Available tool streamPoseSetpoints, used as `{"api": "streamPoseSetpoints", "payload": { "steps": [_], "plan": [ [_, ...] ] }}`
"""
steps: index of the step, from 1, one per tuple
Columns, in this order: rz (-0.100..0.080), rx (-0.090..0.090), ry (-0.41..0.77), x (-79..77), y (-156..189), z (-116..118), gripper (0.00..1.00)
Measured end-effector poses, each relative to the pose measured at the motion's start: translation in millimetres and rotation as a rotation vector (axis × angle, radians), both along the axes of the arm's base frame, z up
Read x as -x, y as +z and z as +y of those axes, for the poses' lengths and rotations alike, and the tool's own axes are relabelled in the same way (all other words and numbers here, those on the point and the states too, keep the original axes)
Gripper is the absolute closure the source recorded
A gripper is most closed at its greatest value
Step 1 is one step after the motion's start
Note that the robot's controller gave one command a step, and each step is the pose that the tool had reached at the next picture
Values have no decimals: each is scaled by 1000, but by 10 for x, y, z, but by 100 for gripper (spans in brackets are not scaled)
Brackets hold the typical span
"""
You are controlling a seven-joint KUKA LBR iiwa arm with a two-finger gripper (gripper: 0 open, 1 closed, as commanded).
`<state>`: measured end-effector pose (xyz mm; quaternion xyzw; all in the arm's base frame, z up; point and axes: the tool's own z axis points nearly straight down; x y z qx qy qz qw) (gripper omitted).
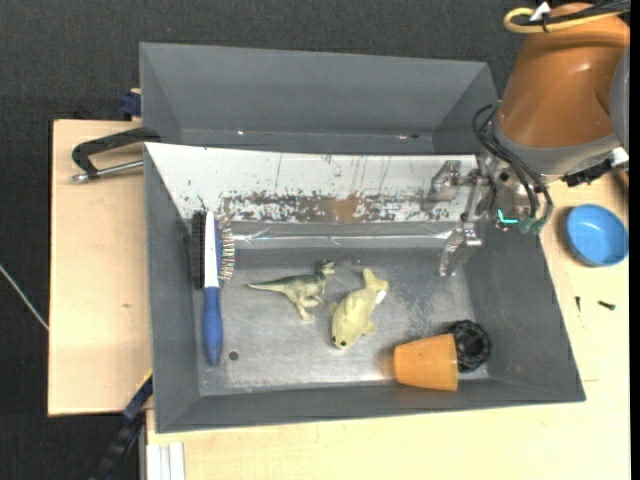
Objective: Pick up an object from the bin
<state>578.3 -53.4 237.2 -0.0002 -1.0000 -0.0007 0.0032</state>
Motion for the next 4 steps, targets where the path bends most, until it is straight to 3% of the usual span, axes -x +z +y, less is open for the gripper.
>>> {"api": "streamPoseSetpoints", "payload": {
  "steps": [1, 2, 3, 4],
  "plan": [
    [0, -2, 155, 56, -1492, 505, 0],
    [-8, 0, 153, 33, -1442, 491, 100],
    [-21, 1, 134, 42, -673, 500, 100],
    [-24, 2, 148, 160, 786, 538, 100]
  ]
}}
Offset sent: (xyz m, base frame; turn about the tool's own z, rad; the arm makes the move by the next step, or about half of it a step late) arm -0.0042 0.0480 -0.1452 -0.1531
